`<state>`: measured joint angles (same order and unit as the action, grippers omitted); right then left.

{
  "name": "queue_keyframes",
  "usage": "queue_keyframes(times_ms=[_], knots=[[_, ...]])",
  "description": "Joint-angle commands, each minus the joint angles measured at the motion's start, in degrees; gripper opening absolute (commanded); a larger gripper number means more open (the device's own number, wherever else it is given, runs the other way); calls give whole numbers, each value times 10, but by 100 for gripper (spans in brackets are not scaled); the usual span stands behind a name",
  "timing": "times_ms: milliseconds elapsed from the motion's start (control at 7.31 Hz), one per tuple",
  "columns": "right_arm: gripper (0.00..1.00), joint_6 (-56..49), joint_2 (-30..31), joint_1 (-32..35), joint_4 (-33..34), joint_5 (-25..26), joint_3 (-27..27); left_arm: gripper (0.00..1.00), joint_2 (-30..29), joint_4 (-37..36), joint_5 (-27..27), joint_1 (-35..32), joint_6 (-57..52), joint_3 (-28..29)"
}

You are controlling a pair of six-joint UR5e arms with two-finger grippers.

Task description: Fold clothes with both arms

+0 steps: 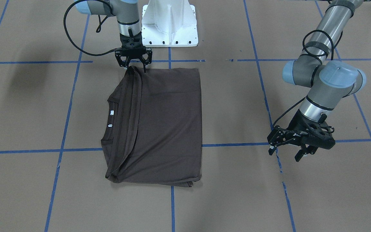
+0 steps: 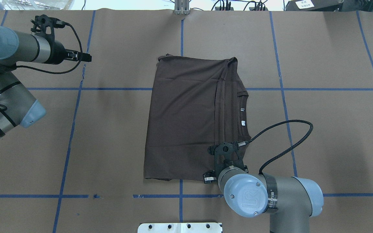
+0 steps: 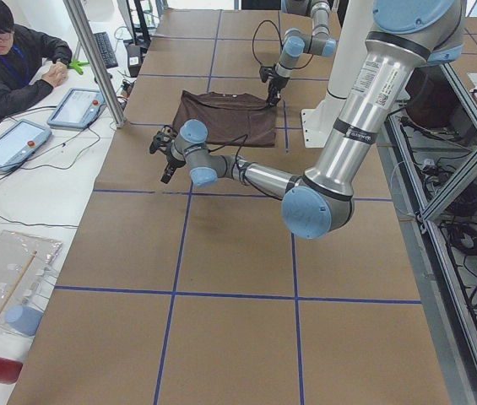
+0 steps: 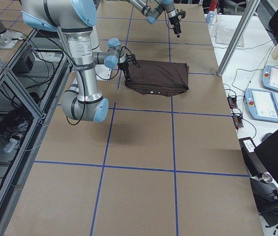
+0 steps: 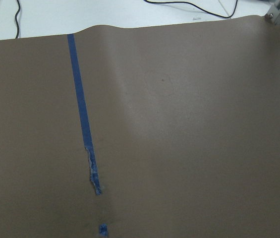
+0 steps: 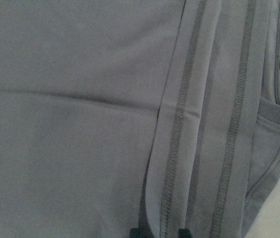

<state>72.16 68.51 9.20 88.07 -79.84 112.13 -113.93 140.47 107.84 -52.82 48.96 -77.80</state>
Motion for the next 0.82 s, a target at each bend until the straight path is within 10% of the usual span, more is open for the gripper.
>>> queue_keyframes(times_ms=[0, 684], knots=[[10, -16, 0, 1, 0, 0, 1, 100, 4, 1, 0, 0, 2, -1], [0, 118, 30, 6, 0, 7, 35, 100, 4, 2, 0, 2, 10, -1]])
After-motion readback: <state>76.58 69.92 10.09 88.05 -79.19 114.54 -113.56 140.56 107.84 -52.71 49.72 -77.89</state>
